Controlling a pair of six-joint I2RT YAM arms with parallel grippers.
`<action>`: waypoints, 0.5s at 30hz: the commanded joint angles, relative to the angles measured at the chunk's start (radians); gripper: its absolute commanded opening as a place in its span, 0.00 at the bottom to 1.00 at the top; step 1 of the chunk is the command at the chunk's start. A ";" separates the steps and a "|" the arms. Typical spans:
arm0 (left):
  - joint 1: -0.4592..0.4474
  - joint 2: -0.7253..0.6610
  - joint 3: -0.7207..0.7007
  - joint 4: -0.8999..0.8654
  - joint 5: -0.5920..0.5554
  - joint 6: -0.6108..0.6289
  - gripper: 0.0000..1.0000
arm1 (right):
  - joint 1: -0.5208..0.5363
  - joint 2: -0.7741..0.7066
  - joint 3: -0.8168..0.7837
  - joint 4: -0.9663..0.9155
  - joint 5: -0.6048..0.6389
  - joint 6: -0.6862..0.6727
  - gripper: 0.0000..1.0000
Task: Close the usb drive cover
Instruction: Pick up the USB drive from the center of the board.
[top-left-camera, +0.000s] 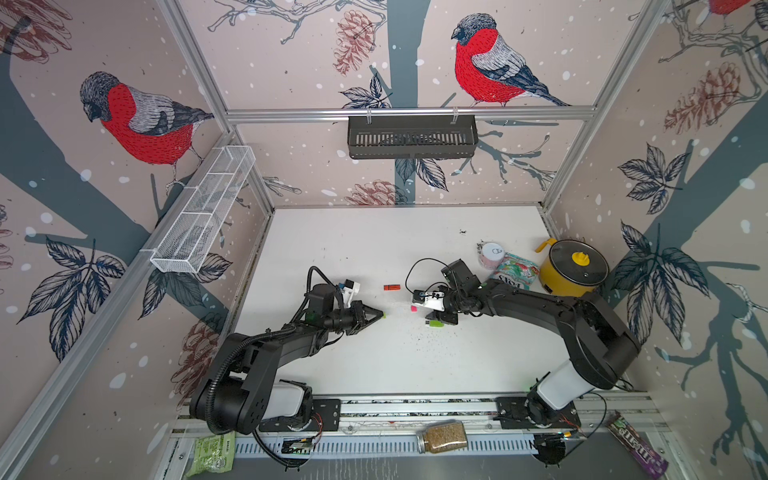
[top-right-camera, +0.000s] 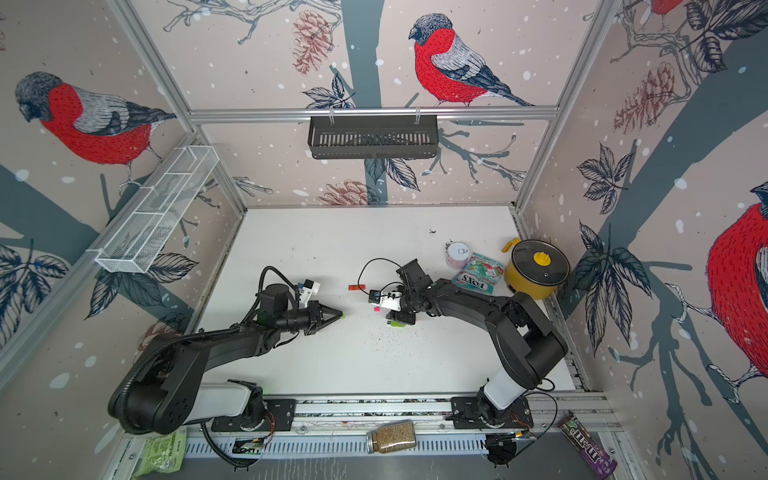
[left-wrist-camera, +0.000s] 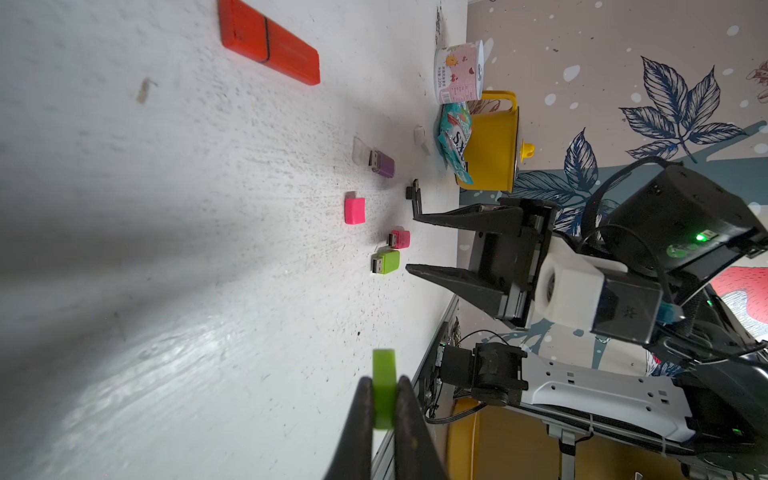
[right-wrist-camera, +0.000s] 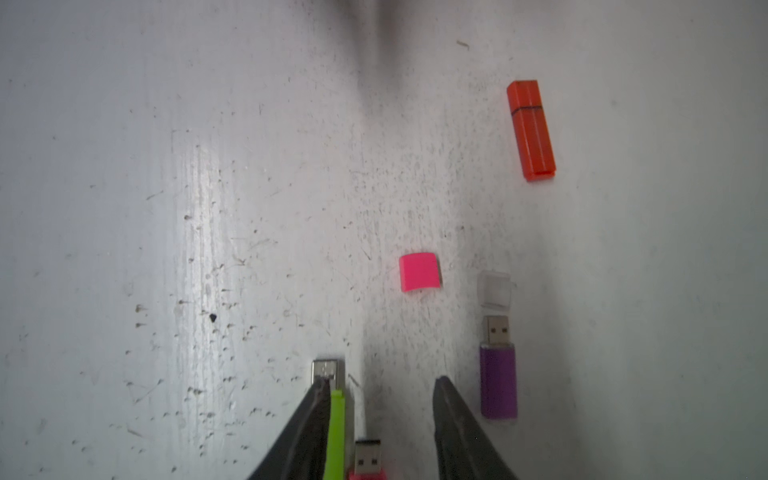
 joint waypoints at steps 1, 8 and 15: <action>0.000 0.005 0.010 0.000 0.002 0.015 0.05 | 0.001 -0.008 -0.009 -0.046 0.013 -0.013 0.42; -0.001 0.011 0.012 -0.003 0.003 0.018 0.05 | 0.015 -0.018 -0.039 -0.058 0.067 0.000 0.40; -0.001 0.012 0.013 -0.003 0.006 0.019 0.05 | 0.009 0.006 -0.049 -0.045 0.083 0.004 0.39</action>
